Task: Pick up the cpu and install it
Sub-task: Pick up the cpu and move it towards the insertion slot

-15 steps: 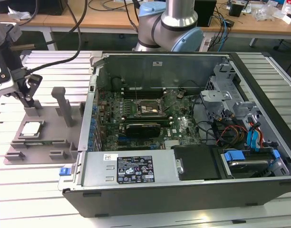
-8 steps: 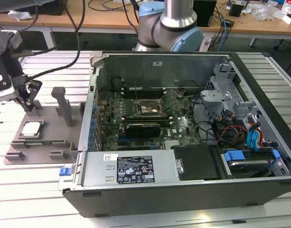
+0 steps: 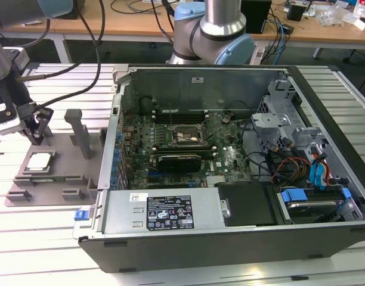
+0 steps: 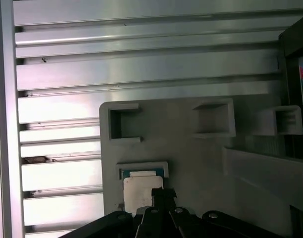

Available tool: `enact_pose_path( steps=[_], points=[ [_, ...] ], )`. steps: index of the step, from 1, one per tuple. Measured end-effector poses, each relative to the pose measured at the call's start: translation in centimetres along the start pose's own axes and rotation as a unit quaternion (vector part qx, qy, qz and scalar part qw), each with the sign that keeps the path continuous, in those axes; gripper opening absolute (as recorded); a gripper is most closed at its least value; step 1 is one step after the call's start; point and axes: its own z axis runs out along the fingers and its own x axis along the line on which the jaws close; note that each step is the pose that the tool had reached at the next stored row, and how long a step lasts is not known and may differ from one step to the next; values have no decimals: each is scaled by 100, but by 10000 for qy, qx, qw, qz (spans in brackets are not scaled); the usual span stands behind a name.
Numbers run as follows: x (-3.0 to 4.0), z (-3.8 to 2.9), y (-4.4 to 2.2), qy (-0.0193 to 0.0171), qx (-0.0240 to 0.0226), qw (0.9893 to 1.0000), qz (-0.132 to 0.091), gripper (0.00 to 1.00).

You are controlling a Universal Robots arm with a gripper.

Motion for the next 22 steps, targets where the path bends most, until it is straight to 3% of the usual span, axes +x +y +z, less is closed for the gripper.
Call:
enact_pose_path(
  steps=[10,13,22],
  points=[
    [67,156,-7,0,0,10000,0,11],
    [92,177,-15,0,0,10000,0,11],
    [116,220,-160,0,0,10000,0,11]
  ],
)
